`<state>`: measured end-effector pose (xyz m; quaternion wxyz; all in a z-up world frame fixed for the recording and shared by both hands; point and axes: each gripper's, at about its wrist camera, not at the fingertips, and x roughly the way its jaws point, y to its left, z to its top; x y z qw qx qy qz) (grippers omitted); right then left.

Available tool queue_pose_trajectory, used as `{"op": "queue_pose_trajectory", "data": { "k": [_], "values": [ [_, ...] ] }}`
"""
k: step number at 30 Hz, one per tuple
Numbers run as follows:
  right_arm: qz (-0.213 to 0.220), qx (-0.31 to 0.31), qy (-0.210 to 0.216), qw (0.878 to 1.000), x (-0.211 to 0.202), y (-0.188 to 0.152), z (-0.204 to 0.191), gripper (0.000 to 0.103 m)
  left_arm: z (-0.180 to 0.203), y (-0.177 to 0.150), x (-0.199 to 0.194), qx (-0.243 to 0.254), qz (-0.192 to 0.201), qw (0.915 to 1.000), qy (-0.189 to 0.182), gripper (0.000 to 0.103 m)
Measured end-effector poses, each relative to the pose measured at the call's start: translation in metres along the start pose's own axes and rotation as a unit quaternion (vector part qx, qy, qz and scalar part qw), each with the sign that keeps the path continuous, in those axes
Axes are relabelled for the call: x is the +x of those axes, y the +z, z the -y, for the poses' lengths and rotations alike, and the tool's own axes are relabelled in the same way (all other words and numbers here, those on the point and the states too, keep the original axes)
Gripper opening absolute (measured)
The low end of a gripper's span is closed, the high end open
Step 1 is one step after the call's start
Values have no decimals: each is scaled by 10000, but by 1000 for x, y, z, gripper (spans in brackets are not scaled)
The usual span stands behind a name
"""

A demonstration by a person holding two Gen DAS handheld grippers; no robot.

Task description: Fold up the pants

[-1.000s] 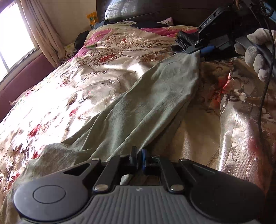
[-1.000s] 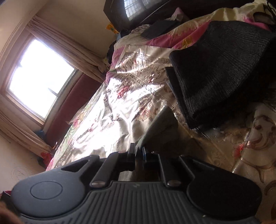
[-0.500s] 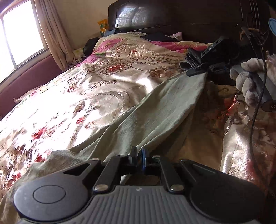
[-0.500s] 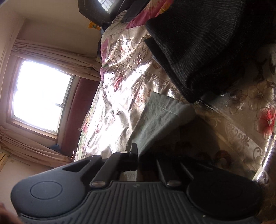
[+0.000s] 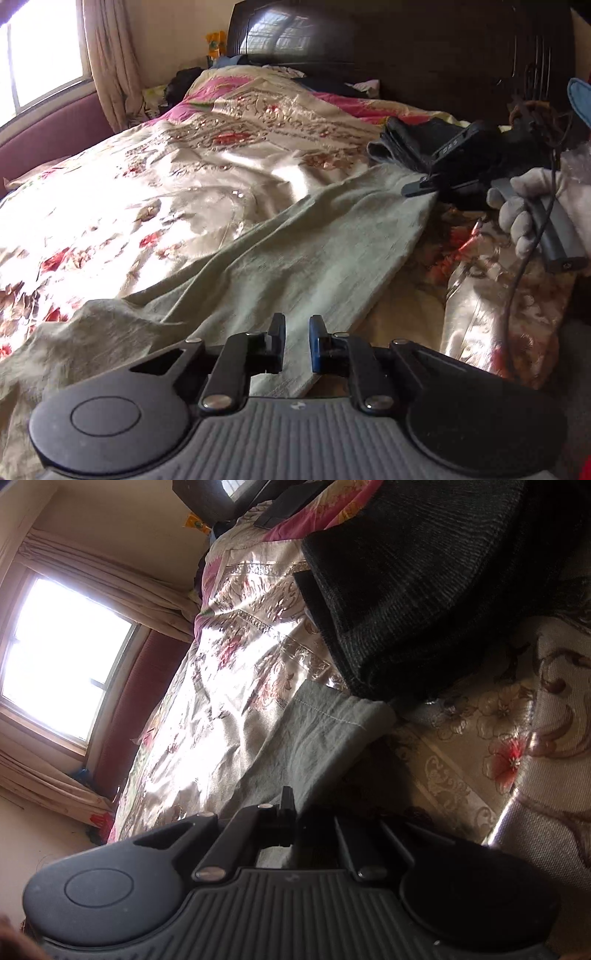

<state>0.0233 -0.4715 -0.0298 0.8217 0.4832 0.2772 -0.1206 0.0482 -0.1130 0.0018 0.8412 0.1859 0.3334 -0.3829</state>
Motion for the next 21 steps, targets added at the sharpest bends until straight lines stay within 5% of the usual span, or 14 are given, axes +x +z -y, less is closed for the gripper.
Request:
{"op": "queue_pose_trajectory", "data": {
  "k": [2, 5, 8, 10, 13, 21],
  "values": [
    [-121, -280, -211, 9993, -11, 1, -5, 9, -2, -14, 15, 3, -416, 9991, -17, 31],
    [-66, -1033, -639, 9926, -38, -4, -27, 9, -4, -26, 7, -100, -261, 9996, -76, 31],
    [-227, -2211, -146, 9749, -44, -20, -81, 9, -12, -25, -11, -291, 152, 9994, -61, 31],
    [-920, -2798, 484, 9544, -12, -34, -124, 11, -21, -24, -18, -396, 356, 9985, 92, 31],
    [-1810, -3507, 1156, 9115, 58, -65, -177, 11, -36, -25, -18, -554, 466, 9969, 323, 31],
    [-3126, -5465, 1058, 7697, 155, -148, -240, 11, -54, -40, 0, -785, 257, 9963, 255, 31]
  ]
}}
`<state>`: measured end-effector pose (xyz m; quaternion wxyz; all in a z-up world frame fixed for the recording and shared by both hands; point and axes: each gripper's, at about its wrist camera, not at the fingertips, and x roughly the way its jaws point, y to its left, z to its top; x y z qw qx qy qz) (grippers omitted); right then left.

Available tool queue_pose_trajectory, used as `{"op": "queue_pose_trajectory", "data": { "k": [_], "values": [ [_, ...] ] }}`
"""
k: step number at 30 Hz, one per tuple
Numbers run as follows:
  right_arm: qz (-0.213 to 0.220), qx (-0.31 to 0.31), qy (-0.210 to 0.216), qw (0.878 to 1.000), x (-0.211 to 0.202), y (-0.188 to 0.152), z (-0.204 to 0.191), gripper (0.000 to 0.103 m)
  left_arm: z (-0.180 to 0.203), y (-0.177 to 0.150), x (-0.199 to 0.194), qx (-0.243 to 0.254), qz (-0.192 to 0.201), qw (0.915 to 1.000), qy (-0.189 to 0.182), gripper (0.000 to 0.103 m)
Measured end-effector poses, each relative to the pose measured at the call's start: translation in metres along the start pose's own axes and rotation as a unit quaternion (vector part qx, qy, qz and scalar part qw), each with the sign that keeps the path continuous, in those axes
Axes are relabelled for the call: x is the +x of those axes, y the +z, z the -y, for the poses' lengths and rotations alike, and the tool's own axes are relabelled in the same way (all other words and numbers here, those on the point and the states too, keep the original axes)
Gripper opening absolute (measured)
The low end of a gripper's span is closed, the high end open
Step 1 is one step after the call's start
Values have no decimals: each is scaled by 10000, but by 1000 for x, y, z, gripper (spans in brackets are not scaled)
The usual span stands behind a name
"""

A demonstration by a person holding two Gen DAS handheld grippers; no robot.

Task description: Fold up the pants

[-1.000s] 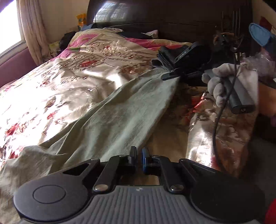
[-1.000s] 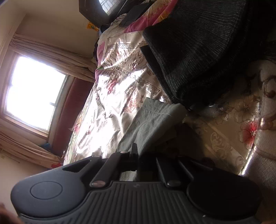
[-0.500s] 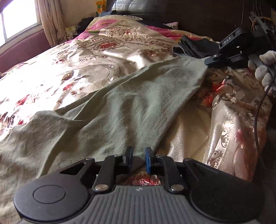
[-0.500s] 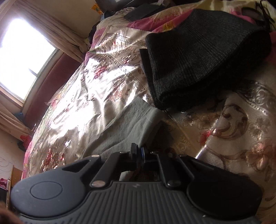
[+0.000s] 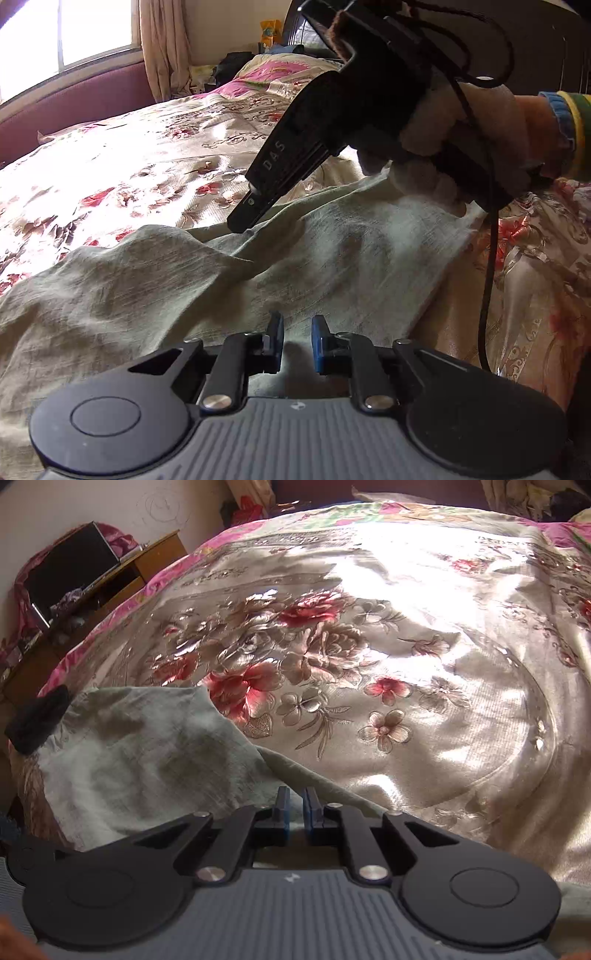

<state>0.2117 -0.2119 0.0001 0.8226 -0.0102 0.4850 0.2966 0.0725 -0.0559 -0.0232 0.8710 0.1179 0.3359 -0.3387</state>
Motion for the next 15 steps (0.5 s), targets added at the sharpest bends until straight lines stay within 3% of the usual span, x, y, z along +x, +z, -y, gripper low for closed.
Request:
{"op": "queue_pose_trajectory", "data": {
  "k": [3, 6, 10, 14, 15],
  "values": [
    [-393, -534, -307, 9973, 17, 3, -10, 15, -7, 2, 5, -90, 2, 9999, -105, 31],
    [-339, -683, -341, 9965, 14, 5, -13, 15, -12, 3, 7, -167, 29, 9998, -125, 31],
    [-506, -933, -397, 9936, 17, 8, -15, 25, -13, 1, 6, -226, 22, 9996, -169, 31],
    [-733, -1084, -359, 9907, 25, 12, -17, 28, -10, 1, 5, -165, 17, 9997, -158, 31],
    [-763, -1074, -375, 9906, 27, 13, -18, 23, -9, 0, 5, -156, 9, 9998, -157, 31]
  ]
}}
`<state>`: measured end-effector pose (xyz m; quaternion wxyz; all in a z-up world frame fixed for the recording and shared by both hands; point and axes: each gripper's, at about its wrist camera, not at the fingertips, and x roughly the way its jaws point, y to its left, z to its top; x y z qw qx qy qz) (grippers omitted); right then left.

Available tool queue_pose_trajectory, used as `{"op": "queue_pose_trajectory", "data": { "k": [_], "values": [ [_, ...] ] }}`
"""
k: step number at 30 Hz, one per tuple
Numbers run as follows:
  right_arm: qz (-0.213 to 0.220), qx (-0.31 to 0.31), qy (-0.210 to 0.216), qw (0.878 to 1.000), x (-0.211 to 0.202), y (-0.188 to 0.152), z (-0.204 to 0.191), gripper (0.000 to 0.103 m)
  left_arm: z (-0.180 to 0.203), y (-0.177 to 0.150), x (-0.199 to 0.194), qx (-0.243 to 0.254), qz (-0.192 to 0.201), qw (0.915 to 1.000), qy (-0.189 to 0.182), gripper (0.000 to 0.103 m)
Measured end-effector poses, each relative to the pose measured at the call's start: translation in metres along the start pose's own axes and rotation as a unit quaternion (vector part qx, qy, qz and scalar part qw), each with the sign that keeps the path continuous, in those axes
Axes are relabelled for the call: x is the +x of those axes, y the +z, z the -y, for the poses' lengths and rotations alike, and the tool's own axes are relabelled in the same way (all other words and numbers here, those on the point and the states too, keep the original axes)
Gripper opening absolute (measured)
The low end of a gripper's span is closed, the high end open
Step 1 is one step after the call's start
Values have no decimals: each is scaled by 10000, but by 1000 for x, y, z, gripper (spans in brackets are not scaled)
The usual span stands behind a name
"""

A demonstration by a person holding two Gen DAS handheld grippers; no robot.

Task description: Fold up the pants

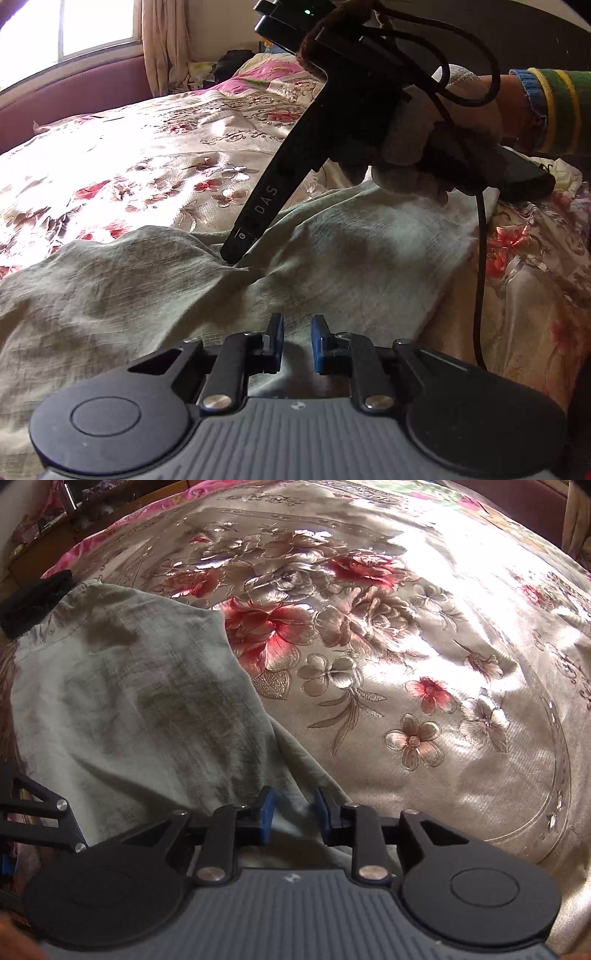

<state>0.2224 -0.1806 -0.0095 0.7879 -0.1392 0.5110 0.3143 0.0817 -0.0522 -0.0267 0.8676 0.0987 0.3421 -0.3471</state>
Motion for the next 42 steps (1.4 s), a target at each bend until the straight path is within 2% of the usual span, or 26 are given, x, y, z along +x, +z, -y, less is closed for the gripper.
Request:
{"op": "queue_pose_trajectory", "data": {
  "k": [2, 4, 9, 13, 16, 19, 21, 23, 24, 26, 28, 31, 34, 36, 37, 39, 41, 42],
  "values": [
    [-75, -76, -78, 9999, 1, 1, -2, 6, 0, 0, 1, 6, -27, 10000, -2, 31],
    [-41, -60, -131, 9999, -2, 1, -1, 1, -1, 1, 2, 5, -25, 10000, -3, 31],
    [522, 466, -362, 9969, -23, 7, 20, 1, 0, 1, 3, -23, -45, 10000, 34, 31],
    [348, 861, -559, 9941, -15, -2, 29, 9, 5, -1, 9, 124, -207, 9997, 37, 32],
    [821, 1413, -548, 9850, -43, -28, 36, 9, 9, -1, 8, 245, -242, 9994, 44, 32],
    [1421, 2175, -570, 9640, -90, -77, 46, 12, 11, 0, 5, 311, -222, 9993, 10, 32],
    [1408, 2448, -582, 9575, -106, -110, 46, 12, 15, 3, 3, 366, -211, 9991, -35, 32],
    [1005, 2688, -895, 9538, -106, -144, 50, 11, 18, 7, 5, 434, -336, 9985, -52, 32],
    [782, 2929, -1161, 9458, -104, -160, 58, 11, 20, 7, 8, 456, -419, 9981, -55, 32],
    [726, 3395, -1532, 9252, -108, -187, 73, 12, 23, 5, 12, 515, -529, 9973, -4, 32],
    [1089, 4099, -1687, 8898, -129, -220, 85, 14, 27, 8, 11, 580, -592, 9965, 62, 32],
    [1821, 4836, -1417, 8443, -160, -259, 81, 17, 34, 13, 11, 703, -587, 9957, 164, 32],
    [1980, 5255, -1454, 8145, -168, -288, 71, 27, 42, 18, 14, 893, -592, 9941, 182, 33],
    [2223, 5557, -1295, 7906, -165, -304, 69, 28, 49, 20, 16, 1019, -582, 9929, 182, 33],
    [2363, 5637, -1215, 7821, -164, -308, 70, 30, 52, 21, 17, 1075, -586, 9923, 168, 33],
    [2635, 5914, -901, 7568, -160, -313, 78, 35, 59, 22, 19, 1207, -602, 9907, 168, 33],
    [2795, 6075, -630, 7409, -155, -312, 84, 38, 65, 23, 20, 1328, -590, 9892, 173, 33],
    [2804, 6096, -616, 7389, -155, -311, 85, 38, 67, 24, 20, 1378, -576, 9886, 187, 34]
  ]
}}
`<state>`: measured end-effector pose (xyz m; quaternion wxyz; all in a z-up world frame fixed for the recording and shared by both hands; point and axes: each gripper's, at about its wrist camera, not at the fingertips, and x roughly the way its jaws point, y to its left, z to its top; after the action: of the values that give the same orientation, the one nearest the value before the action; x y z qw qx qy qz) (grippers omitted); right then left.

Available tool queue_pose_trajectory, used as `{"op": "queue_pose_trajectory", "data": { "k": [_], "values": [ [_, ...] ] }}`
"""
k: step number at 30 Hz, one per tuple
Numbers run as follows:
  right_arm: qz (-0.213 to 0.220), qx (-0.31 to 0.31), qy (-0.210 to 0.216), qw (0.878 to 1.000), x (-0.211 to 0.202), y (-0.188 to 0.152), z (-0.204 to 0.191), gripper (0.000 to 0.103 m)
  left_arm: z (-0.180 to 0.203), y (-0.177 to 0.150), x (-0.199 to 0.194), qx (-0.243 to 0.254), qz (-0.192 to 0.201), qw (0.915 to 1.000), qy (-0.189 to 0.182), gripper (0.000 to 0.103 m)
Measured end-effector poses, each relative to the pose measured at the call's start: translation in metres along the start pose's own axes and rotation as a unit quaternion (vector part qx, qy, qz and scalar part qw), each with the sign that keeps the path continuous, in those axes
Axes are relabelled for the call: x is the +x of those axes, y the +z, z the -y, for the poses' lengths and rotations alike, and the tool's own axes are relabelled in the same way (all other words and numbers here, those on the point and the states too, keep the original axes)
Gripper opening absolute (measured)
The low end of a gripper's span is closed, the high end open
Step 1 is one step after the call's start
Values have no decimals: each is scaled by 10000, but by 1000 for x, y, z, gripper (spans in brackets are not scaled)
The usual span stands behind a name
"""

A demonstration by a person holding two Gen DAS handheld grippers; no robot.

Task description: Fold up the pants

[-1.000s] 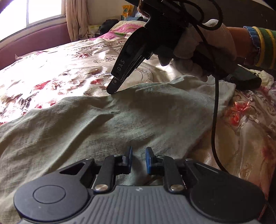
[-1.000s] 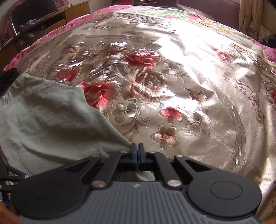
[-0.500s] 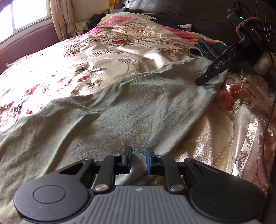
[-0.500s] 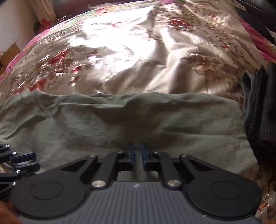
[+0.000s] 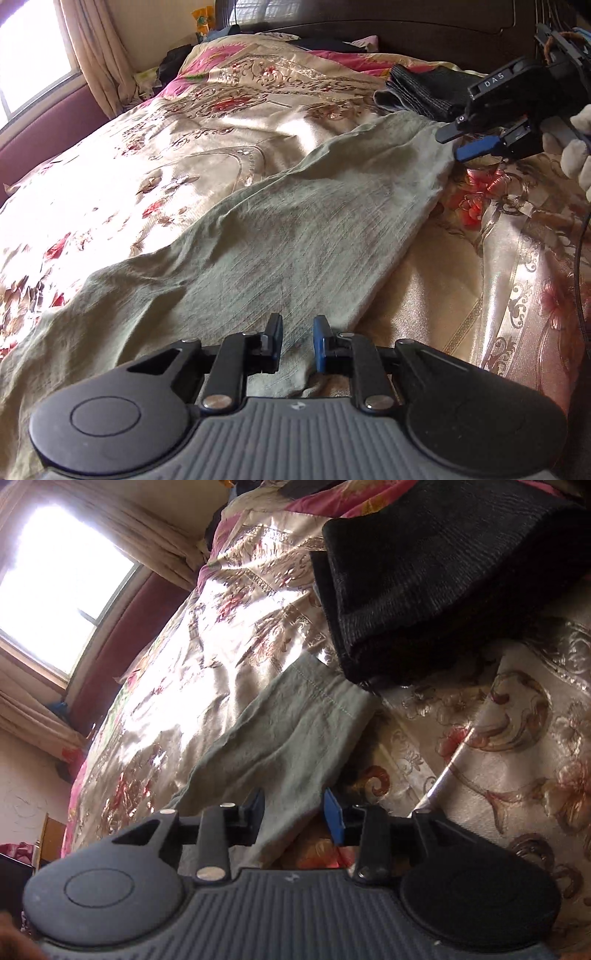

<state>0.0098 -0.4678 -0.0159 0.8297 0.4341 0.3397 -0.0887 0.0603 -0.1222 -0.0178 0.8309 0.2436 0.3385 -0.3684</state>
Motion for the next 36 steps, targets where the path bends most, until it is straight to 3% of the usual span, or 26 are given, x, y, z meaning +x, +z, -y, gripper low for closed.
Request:
{"op": "queue_pose_trajectory", "data": {
  "k": [4, 8, 11, 14, 21, 23, 28, 34, 36],
  "values": [
    [122, 34, 328, 9994, -17, -8, -12, 38, 0, 4, -1, 27, 64, 10000, 38, 36],
    [-237, 270, 419, 9985, -11, -23, -18, 38, -1, 7, 2, 27, 92, 9999, 66, 36],
    [-386, 96, -80, 9992, 10, -32, -20, 38, -1, 7, 1, -13, 138, 9999, 38, 36],
    [-399, 305, -252, 9984, 22, -36, -14, 36, -1, 5, 1, -29, 151, 9999, 54, 36],
    [-102, 1263, 689, 9895, 42, -29, 3, 36, -3, 7, 8, -71, 202, 9998, 12, 36],
    [-156, 1421, 651, 9876, 54, -29, 7, 34, -4, 8, 6, -74, 241, 9997, 24, 36],
    [42, 1434, 880, 9857, 41, -39, 17, 32, -13, 7, 4, -137, 265, 9996, 6, 36],
    [384, 2055, 1152, 9711, 72, -28, 20, 33, -15, 8, 8, -264, 246, 9993, 11, 36],
    [304, 1926, 1108, 9745, 77, -24, 11, 33, -16, 7, 10, -300, 219, 9993, 7, 36]
  ]
}}
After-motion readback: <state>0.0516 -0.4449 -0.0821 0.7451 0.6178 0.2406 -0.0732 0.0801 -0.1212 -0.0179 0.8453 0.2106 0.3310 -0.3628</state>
